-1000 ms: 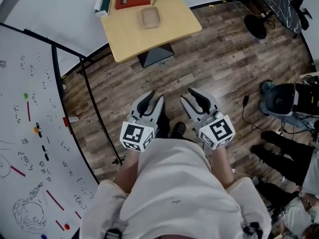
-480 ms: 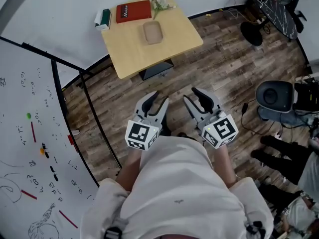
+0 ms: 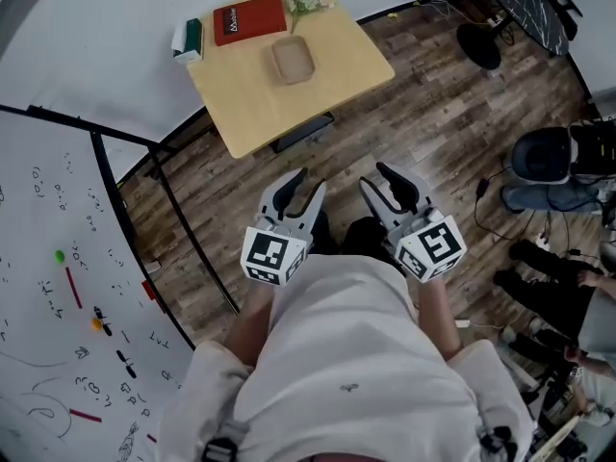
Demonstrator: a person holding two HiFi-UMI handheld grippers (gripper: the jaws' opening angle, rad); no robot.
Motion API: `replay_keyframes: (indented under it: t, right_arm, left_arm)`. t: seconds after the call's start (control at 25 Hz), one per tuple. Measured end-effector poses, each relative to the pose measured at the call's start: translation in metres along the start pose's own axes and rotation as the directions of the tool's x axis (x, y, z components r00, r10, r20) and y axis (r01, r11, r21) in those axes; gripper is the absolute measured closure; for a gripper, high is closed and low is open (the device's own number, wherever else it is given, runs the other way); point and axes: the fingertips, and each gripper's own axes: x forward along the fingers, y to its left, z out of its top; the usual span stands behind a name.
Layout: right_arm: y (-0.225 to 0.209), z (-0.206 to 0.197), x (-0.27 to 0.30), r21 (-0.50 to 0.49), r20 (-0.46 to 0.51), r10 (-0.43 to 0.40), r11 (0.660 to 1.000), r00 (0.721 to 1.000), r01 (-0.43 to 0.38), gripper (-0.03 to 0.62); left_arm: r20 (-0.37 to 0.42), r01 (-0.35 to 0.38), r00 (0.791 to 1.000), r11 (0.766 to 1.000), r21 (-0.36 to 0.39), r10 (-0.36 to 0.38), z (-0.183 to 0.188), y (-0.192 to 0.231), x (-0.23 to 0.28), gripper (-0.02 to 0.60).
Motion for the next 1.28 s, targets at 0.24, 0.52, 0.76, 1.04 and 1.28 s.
replay_keyframes:
  t: [0.24,0.52,0.76,1.04,1.28]
  right_arm:
    - [-0.002,-0.01,0.012,0.03,-0.02,-0.016,0.999,1.0,0.017,0.445]
    - [-0.01,-0.007,0.04,0.028,-0.041,0.022,0.999,0.999,-0.021,0.445]
    - [-0.031,0.004,0.07,0.03,-0.048,0.055,0.998,0.997,-0.054,0.447]
    - [-0.059,0.019,0.102,0.03,-0.059,0.098,0.995,0.993,-0.096,0.448]
    - [-0.087,0.027,0.124,0.029,-0.08,0.152,0.988,0.985,-0.15,0.453]
  left_arm:
    - [-0.029,0.024,0.999,1.0,-0.003,-0.024,-0.01,0.008,0.003,0.453]
    - [-0.044,0.001,0.999,1.0,-0.005,-0.002,-0.01,0.028,0.015,0.454]
    - [-0.057,-0.03,0.998,1.0,-0.005,0.03,-0.003,0.048,0.035,0.453]
    - [-0.069,-0.054,0.996,0.999,-0.008,0.053,0.008,0.067,0.07,0.453]
    - [-0.085,-0.097,0.992,0.995,-0.028,0.094,0.016,0.082,0.101,0.453]
